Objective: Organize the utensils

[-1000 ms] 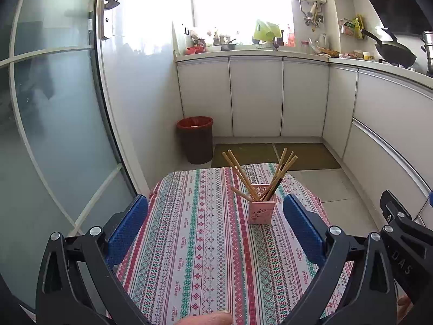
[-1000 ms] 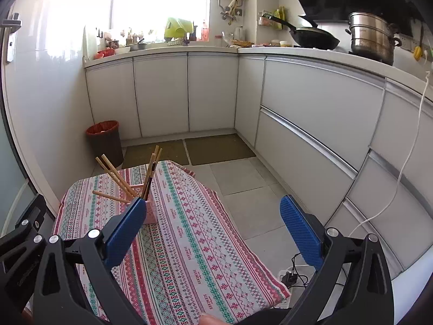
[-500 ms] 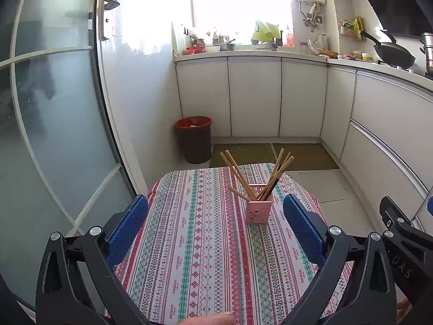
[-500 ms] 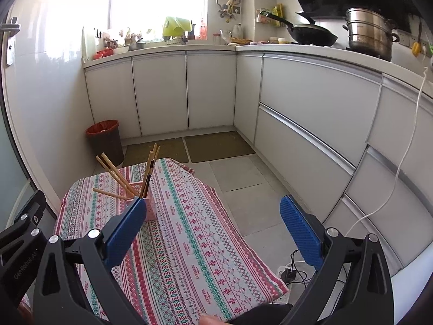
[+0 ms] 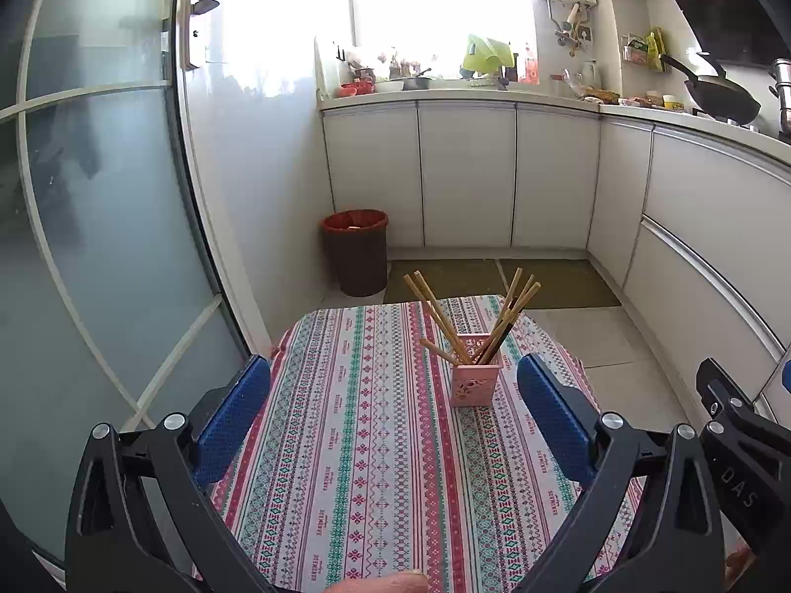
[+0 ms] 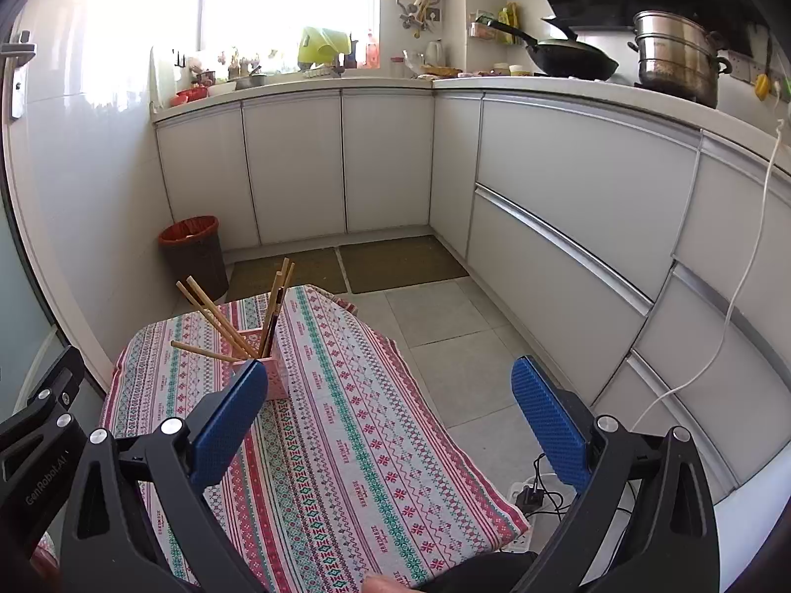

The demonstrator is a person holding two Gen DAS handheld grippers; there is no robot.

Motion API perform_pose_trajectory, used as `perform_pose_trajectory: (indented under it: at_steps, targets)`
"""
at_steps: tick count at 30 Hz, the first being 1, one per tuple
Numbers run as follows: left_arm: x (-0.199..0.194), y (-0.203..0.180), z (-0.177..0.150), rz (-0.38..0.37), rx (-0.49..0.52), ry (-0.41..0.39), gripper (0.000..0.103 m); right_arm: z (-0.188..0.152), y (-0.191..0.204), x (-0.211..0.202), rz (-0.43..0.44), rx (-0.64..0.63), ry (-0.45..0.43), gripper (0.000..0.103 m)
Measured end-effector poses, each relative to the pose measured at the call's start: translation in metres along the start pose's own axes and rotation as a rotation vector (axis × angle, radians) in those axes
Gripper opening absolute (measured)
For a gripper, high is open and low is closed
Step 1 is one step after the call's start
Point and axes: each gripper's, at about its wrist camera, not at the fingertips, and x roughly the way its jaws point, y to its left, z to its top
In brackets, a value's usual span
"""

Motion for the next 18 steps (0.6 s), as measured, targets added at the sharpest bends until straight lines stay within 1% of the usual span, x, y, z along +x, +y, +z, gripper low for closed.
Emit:
perform_pose_trajectory:
  at_steps: [18]
  targets:
    - [0.0015, -0.0003, -0.0004, -0.004, 0.0, 0.007, 0.096, -0.0022, 0.0025, 0.0018, 0.002, -0.003, 0.012, 0.096]
